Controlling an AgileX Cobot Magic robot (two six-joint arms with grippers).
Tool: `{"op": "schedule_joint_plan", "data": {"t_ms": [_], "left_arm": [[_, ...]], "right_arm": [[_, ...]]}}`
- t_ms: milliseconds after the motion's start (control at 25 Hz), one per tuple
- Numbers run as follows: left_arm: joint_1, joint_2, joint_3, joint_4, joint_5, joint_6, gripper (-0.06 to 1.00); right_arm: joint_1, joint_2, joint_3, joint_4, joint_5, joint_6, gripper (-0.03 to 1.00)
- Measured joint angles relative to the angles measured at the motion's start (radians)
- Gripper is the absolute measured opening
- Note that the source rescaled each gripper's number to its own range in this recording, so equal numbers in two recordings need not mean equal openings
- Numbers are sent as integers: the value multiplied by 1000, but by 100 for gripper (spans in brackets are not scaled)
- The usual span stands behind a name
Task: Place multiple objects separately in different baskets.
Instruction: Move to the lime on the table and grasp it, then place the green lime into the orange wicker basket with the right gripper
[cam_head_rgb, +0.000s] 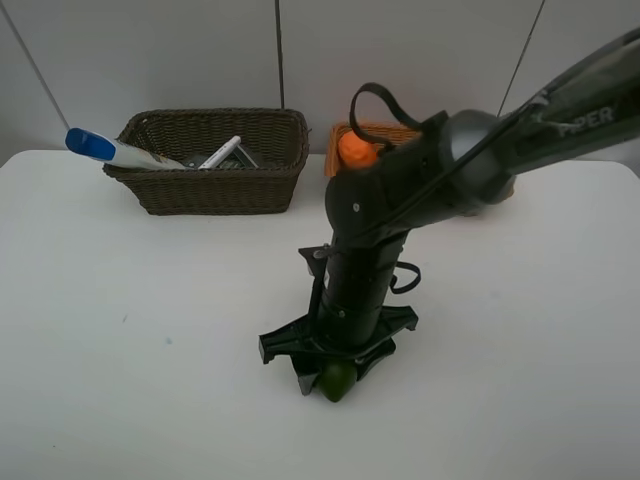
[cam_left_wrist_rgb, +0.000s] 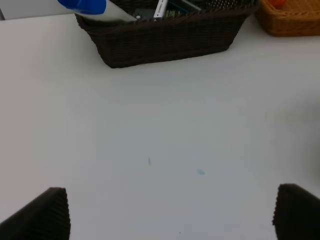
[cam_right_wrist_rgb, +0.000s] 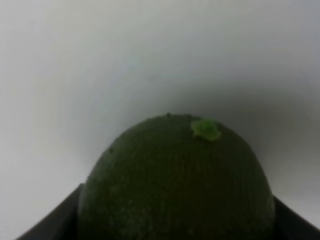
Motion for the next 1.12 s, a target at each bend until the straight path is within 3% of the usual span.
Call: {"op": "schedule_joint_plan", "data": {"t_ms": [160,280,360,520,640,800,1120], "left_arm": [[0,0,0,0,0,0,100],[0,0,0,0,0,0,100],[0,0,0,0,0,0,100],[0,0,0,0,0,0,100],[0,0,0,0,0,0,100],[0,0,0,0,0,0,100],[0,0,0,0,0,0,100]], "right_arm": [[0,-87,-70,-39,67,-3,1],[0,-144,-154,-137,131,-5,1],[0,-161,-221,-259,164,-6,1],[-11,-163,-280,-616,147,-6,1],[-72,-155,-283,-743,69,-6,1],[-234,-112,-285,-732,-64,-6,1],[-537,-10,-307,-588,-365,-5,1]]}}
